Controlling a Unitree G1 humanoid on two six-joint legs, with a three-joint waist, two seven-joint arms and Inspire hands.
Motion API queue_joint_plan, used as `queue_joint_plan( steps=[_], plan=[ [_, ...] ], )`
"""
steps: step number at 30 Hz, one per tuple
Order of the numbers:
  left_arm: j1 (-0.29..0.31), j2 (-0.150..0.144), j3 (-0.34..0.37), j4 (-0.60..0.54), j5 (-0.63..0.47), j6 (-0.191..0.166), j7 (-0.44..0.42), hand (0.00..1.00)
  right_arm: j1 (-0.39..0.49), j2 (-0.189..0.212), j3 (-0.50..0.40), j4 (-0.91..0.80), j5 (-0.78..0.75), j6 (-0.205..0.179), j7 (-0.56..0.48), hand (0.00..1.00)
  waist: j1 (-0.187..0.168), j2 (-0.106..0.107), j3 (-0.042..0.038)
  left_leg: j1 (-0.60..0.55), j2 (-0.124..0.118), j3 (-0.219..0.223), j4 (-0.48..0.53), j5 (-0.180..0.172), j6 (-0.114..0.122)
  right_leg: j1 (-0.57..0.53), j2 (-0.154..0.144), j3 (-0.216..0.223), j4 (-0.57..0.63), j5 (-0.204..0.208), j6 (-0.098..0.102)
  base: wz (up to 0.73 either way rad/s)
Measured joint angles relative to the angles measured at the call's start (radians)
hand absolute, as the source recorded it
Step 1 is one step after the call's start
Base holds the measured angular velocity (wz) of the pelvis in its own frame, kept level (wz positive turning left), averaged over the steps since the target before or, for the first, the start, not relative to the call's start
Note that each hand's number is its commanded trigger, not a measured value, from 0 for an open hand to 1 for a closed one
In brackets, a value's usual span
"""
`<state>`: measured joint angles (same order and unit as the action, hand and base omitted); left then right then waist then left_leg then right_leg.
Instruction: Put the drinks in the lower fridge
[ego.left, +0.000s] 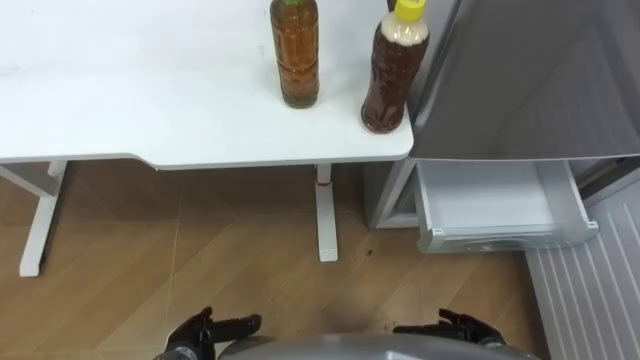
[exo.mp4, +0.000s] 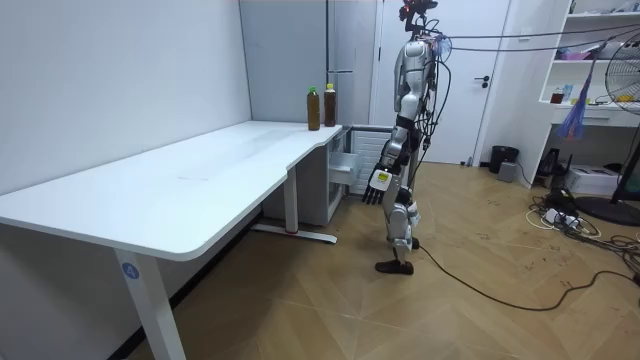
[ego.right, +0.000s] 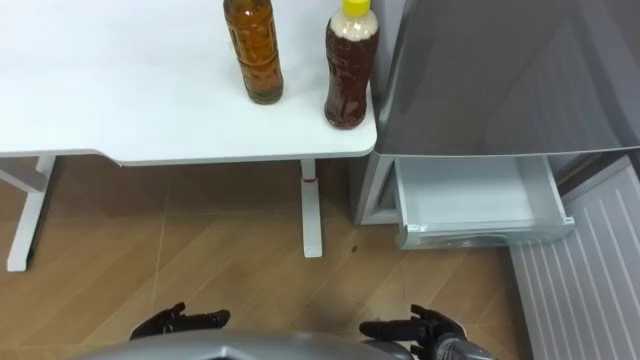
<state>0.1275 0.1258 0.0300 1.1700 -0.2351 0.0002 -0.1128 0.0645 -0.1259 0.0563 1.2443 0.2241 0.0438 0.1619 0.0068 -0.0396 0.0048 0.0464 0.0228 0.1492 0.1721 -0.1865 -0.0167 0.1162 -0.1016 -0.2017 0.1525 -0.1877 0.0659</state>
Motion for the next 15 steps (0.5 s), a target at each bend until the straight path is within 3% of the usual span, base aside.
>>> queue_joint_plan(
  steps=[11, 15],
  plan=[
    [0.001, 0.0, 0.003, 0.0, 0.0, 0.0, 0.001, 0.0, 0.001, 0.0, 0.0, 0.0, 0.0, 0.0, -0.001, 0.0, 0.001, 0.001, -0.0033, 0.001, -0.001, -0.003, 0.0, 0.0, 0.0, 0.001, 0.0, 0.0, 0.0, 0.0, 0.0, 0.0],
    [0.0, 0.0, 0.008, 0.0, 0.003, 0.0, 0.002, 0.0, 0.001, 0.0, 0.0, 0.0, 0.0, 0.0, -0.001, 0.0, 0.001, -0.007, 0.0011, 0.001, -0.001, -0.003, 0.001, 0.0, 0.0, 0.001, 0.0, 0.0, -0.001, 0.0, 0.0, 0.0]
  ],
)
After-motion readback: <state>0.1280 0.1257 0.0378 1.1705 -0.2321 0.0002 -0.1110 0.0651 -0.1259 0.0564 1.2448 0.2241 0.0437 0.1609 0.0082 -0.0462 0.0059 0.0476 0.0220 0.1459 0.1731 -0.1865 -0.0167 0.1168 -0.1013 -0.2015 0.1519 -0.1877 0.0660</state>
